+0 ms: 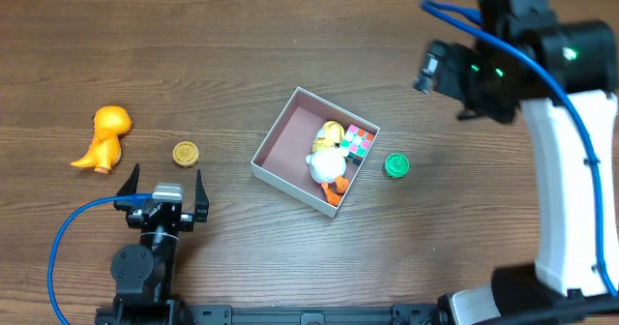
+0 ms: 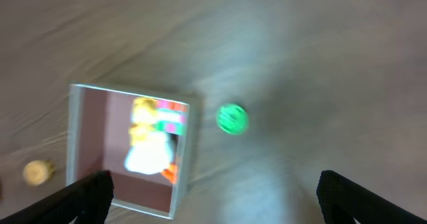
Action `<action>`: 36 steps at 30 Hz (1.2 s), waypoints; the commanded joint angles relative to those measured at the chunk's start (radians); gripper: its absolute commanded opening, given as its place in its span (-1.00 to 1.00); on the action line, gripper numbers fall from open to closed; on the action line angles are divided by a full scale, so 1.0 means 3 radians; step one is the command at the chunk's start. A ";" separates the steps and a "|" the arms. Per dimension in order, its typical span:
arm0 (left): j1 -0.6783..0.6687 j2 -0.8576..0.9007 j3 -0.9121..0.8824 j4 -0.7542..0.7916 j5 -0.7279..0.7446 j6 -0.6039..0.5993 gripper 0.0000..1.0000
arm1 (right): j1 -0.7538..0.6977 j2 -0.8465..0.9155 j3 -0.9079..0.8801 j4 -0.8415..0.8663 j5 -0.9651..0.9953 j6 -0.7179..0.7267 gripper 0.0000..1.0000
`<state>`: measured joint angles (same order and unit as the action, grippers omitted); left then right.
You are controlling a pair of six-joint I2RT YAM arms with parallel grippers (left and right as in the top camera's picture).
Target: Pack container
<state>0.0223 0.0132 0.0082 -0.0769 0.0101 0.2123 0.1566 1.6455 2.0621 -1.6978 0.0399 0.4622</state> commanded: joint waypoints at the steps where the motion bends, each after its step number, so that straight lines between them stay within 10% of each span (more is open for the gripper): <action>1: 0.0033 -0.0004 -0.0013 0.0001 -0.0033 -0.0034 1.00 | -0.0060 -0.0141 -0.0458 0.0013 0.0150 0.0514 1.00; 11: 0.0033 -0.0001 -0.0013 0.0001 -0.0033 -0.0034 1.00 | -0.0050 -0.0173 -0.1553 0.0537 -0.0262 0.1853 1.00; 36: 0.0033 -0.0001 -0.0013 0.0001 -0.0033 -0.0034 1.00 | 0.0666 -0.0137 -0.2271 0.1376 -0.0150 0.1073 1.00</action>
<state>0.0223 0.0132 0.0082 -0.0765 0.0101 0.2127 0.3264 1.6085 1.3964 -1.3067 -0.0410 0.7589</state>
